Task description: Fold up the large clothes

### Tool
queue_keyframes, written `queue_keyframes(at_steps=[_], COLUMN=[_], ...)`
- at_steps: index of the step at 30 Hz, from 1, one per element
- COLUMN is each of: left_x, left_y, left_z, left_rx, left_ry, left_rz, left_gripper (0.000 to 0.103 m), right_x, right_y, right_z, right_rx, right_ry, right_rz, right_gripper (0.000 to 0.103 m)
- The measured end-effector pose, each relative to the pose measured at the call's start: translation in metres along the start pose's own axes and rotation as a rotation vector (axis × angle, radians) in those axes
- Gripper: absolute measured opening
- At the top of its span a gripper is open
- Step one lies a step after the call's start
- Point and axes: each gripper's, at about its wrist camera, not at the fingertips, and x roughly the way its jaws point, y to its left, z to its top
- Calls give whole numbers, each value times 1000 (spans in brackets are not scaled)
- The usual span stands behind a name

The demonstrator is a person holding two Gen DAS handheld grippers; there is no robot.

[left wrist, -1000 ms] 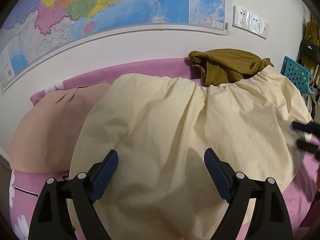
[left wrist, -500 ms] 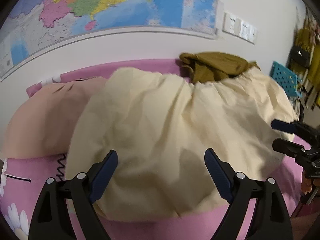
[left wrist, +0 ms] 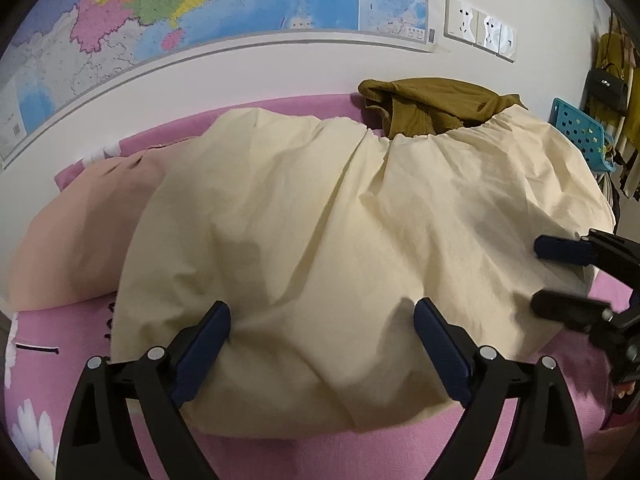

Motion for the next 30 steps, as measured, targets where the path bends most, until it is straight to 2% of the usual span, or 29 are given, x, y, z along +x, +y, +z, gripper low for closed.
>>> queue_keyframes(at_steps=[7,13,16,18,22,25,27,30], left_x=[-13,-4,1,-1,-2,1,2,2], left_y=[-9,-14,-14,-15,-12,-12,-12,-11], left_z=[1,-2,-4,-4,-5,-5,-6,-7], left_rx=[-12,-19,-21,-13,-19,-20,-17,-26], left_ry=[-10,16,25,18,20,25,23,23], left_rz=[-39,-51,-40,-36,-41,-42,-38,-40], left_gripper=[94,96,96,96,96,95,96,96], right_x=[-26,-9,-18,-38,-72,-75,-67,-65], right_y=[-21,-32,-31,-37,-65,-104,-120,-134], right_z=[-1,-12,-10,-8,-10,-25,-36,-44], right_rx=[74,110,108,115,165,271,294,325], right_ry=[-55,11,-14,-66,-132,-77,-28,-23], right_rz=[-52,-62,-56,-59,-171,-275,-329,-308], right_gripper=[65,64,63,63,63,65,61,57])
